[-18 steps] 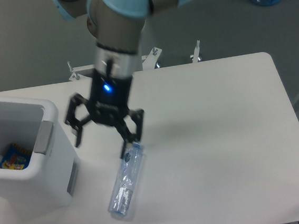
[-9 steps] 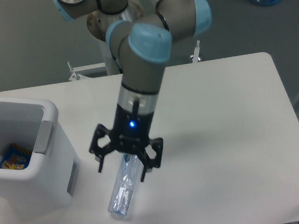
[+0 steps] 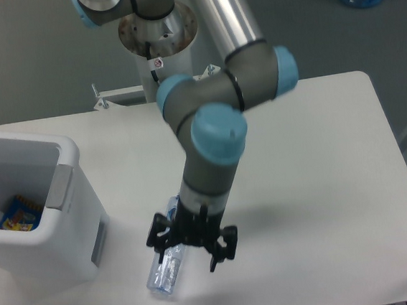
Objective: Place the trash in the trash can
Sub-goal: 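Lower the gripper and close it around the water bottle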
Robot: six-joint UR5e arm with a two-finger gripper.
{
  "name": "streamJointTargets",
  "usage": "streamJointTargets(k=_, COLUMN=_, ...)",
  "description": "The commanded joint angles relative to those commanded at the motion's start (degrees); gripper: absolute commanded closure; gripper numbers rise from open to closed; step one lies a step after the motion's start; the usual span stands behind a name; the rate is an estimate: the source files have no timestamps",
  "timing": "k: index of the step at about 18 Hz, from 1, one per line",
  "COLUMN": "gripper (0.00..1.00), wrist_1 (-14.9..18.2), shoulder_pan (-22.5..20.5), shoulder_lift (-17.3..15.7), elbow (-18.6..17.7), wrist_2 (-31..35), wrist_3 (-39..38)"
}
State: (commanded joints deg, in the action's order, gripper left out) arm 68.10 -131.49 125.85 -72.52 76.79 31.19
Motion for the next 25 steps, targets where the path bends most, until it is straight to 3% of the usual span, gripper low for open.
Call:
streamJointTargets(k=8, gripper=0.00, wrist_1=1.9, shoulder_pan=3.6, shoulder_lift=4.3, elbow=1.1, wrist_2=2.0, wrist_3=0.3)
streamJointTargets(k=14, gripper=0.00, wrist_1=1.9, shoulder_pan=5.5, shoulder_lift=7.9, elbow=1.7, wrist_2=7.5, wrist_3=0.1)
streamJointTargets(k=23, gripper=0.00, wrist_1=1.8, shoulder_pan=5.6, shoulder_lift=8.7, elbow=1.6, wrist_2=8.0, wrist_3=-0.4)
streamJointTargets(k=25, gripper=0.06, wrist_1=1.6, shoulder_pan=5.6, shoulder_lift=8.7, elbow=1.7, wrist_2=8.2, wrist_3=-0.8)
